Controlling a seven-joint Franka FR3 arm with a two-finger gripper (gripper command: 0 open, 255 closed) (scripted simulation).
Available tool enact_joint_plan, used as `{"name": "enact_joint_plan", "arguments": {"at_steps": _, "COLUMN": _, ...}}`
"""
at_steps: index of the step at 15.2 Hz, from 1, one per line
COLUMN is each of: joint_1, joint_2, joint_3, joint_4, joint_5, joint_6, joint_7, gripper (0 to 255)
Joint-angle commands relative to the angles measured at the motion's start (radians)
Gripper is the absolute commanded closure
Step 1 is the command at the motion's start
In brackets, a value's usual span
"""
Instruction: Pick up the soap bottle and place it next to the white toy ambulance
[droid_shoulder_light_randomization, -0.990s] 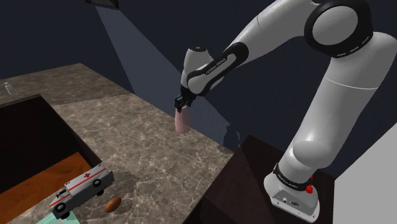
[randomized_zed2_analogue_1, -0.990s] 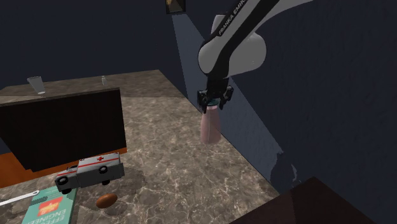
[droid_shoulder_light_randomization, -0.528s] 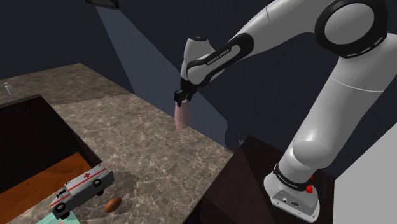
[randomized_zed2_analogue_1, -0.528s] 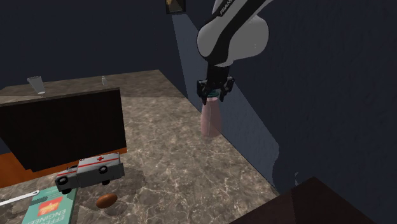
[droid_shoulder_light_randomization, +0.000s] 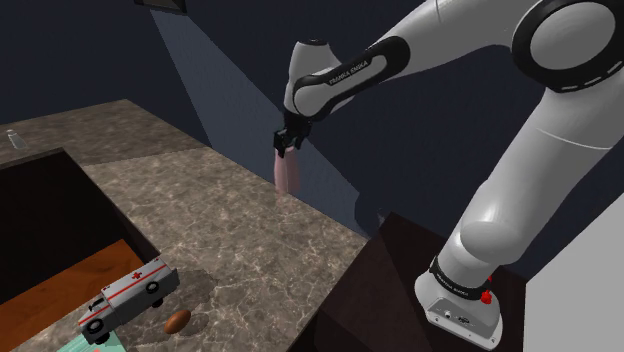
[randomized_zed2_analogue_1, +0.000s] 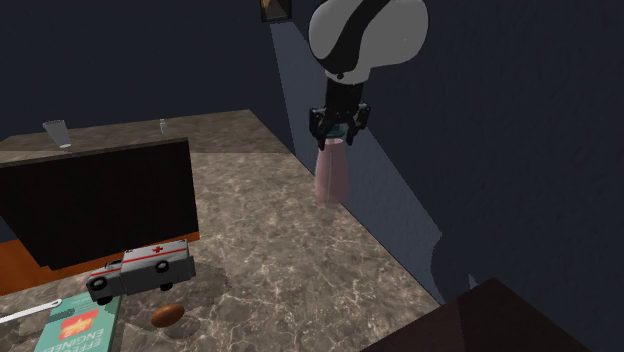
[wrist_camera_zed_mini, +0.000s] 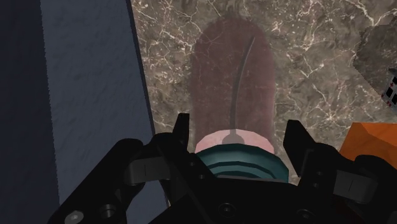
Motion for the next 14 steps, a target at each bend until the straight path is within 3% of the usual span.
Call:
{"name": "enact_joint_plan", "arguments": {"at_steps": 1, "joint_1": 0.000, "joint_2": -0.014, "joint_3": -0.001, "joint_4": 0.018, "joint_5": 0.004, "joint_6": -0.031, "joint_7": -0.004, "gripper": 255}}
{"name": "enact_joint_plan", "arguments": {"at_steps": 14, "joint_1": 0.131, "joint_2": 0.012, "joint_3": 0.163, "joint_4": 0.065, "joint_5": -0.081, "joint_6": -0.074, "joint_7": 0.343, "gripper": 255}}
